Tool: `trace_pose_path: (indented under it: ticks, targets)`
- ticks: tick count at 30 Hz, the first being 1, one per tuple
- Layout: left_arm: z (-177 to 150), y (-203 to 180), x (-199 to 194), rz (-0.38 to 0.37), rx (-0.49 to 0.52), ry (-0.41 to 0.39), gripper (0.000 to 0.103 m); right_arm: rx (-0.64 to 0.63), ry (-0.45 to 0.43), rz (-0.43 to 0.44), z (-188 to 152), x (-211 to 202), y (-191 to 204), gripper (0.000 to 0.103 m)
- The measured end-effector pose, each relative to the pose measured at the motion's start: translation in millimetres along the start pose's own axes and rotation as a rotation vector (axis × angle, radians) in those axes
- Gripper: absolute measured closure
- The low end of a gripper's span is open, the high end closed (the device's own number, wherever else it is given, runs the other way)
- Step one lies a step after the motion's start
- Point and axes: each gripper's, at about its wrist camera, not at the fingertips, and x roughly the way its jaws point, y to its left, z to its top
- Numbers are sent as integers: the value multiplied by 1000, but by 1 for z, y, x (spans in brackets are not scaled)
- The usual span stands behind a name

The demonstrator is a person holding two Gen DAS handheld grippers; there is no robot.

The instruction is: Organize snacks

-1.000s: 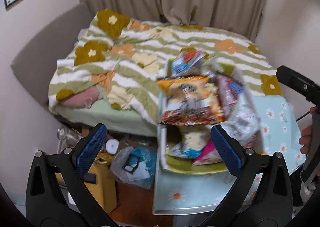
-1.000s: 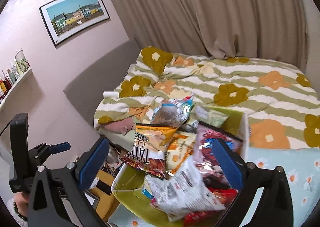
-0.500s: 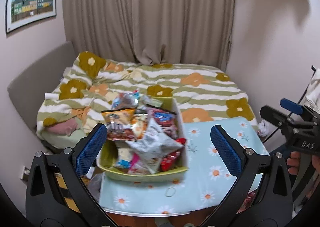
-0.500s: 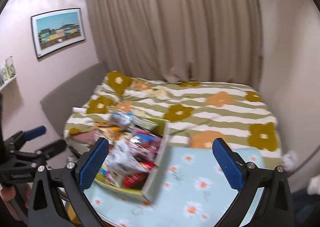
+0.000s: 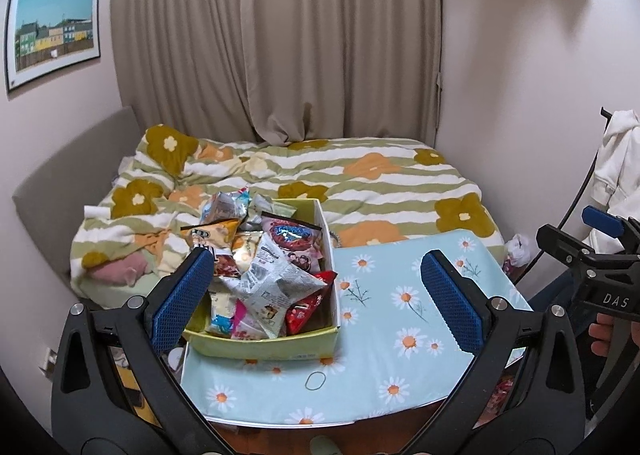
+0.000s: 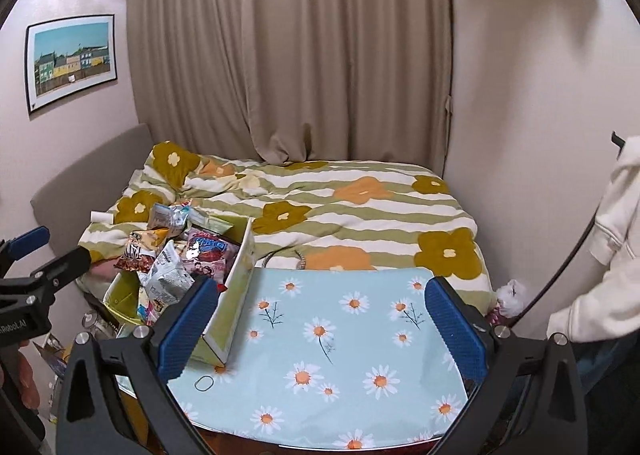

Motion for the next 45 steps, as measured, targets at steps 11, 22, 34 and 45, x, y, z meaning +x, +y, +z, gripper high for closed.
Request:
trace_pose_path:
  ticks: [11, 22, 34, 45]
  targets:
    - [3, -9, -3, -9, 26, 0, 0, 19, -6, -9, -4, -4, -8, 0]
    - [4, -11, -3, -5, 35, -7, 0, 18, -4, -10, -4, -4, -12, 0]
    - [7, -10, -2, -2, 44, -2, 0, 19, 1, -16, -3, -2, -11, 0]
    - [9, -7, -3, 5, 48, -3, 0, 18, 2, -17, -3, -1, -11, 0]
